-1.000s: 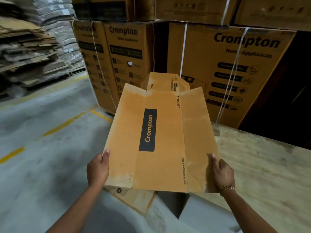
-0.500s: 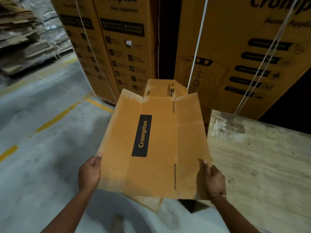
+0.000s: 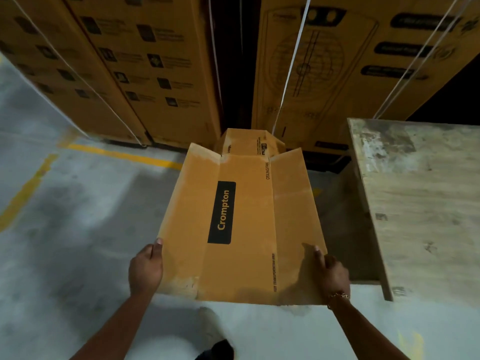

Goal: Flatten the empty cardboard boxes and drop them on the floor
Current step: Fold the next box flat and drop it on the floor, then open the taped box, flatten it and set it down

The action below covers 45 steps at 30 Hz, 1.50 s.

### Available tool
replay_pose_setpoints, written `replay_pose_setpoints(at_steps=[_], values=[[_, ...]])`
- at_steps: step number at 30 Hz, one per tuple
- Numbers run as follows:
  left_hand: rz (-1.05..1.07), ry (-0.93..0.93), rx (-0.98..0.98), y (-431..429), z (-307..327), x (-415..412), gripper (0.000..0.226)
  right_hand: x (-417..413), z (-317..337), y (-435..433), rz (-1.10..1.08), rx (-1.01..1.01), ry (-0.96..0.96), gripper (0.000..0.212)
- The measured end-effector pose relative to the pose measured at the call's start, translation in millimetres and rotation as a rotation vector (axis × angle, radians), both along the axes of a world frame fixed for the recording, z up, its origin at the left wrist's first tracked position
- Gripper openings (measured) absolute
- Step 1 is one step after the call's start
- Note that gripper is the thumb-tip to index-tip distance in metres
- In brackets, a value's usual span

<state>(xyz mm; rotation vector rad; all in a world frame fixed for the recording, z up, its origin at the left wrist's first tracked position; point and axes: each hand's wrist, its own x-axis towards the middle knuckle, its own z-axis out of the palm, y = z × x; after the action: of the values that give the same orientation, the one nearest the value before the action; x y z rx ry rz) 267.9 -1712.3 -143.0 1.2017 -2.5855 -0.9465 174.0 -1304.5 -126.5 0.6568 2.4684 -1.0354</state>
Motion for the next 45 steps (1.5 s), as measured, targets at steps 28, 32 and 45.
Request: replay_pose_setpoints(at_steps=[28,32,45], values=[[-0.273,-0.58,0.222,-61,-488,-30,0.042,-1,-469,-50,-0.038,-0.048,-0.28,0.058],[-0.363,-0.647,0.234,-61,-459,-17,0.061,15,-455,-45,0.07,0.031,-0.262,0.078],[-0.77,-0.186,-0.031,23,-110,-26,0.081,40,-144,-58,0.235,0.015,0.061,0.102]])
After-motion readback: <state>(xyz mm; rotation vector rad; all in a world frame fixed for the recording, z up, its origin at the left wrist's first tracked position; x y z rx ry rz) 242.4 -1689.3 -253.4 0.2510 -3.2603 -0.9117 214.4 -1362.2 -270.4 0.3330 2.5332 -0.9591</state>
